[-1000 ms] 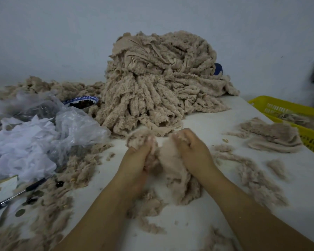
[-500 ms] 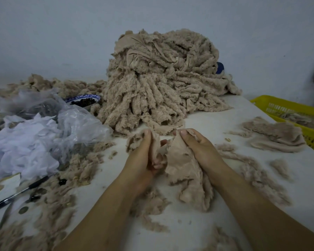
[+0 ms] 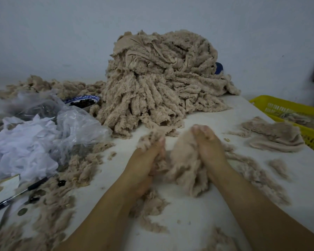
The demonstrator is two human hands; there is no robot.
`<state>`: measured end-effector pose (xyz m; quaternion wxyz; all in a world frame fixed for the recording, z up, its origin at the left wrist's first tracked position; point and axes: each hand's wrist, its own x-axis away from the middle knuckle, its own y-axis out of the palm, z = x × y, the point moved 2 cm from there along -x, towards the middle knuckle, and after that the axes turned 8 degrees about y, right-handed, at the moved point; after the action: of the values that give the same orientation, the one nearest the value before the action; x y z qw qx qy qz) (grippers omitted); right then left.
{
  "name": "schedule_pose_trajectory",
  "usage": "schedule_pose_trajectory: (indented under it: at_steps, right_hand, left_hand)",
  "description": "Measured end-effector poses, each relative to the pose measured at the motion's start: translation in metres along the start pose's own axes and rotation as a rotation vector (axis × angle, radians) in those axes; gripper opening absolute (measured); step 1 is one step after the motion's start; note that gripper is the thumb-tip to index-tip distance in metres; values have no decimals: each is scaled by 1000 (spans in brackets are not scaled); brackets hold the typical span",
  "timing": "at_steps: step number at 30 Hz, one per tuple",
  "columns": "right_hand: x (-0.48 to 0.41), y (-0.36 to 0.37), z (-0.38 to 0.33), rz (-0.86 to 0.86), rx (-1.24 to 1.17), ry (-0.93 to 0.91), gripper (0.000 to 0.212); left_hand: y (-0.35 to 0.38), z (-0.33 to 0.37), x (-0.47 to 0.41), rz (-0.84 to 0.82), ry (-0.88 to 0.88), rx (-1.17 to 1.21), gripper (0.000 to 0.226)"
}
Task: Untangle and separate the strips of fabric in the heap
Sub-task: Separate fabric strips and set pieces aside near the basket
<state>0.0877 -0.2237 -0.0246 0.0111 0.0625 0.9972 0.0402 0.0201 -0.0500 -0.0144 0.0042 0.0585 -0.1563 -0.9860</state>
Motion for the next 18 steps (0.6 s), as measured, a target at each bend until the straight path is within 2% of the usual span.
schedule_pose_trajectory:
  at_steps: [2, 4, 5, 7, 9, 11, 12, 14, 16, 18]
  right_hand:
    - [-13, -23, -4, 180, -135, 64, 19]
    - [-18, -36, -6, 221, -259, 121, 35]
    - [-17, -33, -5, 196, -267, 148, 40]
    - [-15, -19, -2, 93, -267, 188, 36]
    - [-8, -4, -3, -16, -381, 236, 25]
    - [-4, 2, -6, -92, -478, 248, 21]
    - [-3, 3, -7, -124, -499, 251, 22]
    - [1, 5, -10, -181, -507, 258, 23]
    - [3, 8, -12, -213, -489, 248, 23]
    - [6, 10, -13, -238, -466, 243, 23]
  left_hand:
    - [-12, 8, -3, 39, 67, 113, 43]
    - [-18, 10, -7, 94, 128, 78, 39]
    - [-15, 8, -7, 105, 131, -1, 33]
    - [-6, 1, -5, 98, 79, -186, 25]
    - [-1, -1, -3, 87, 28, -234, 40]
    - [-3, 2, -2, 78, 44, -262, 43]
    - [-4, 1, -1, 52, 36, -305, 53]
    - [1, -1, 3, -6, -45, -461, 72]
    - [10, -4, 8, -87, -131, -593, 80]
    - [13, -8, 9, -106, -120, -593, 80]
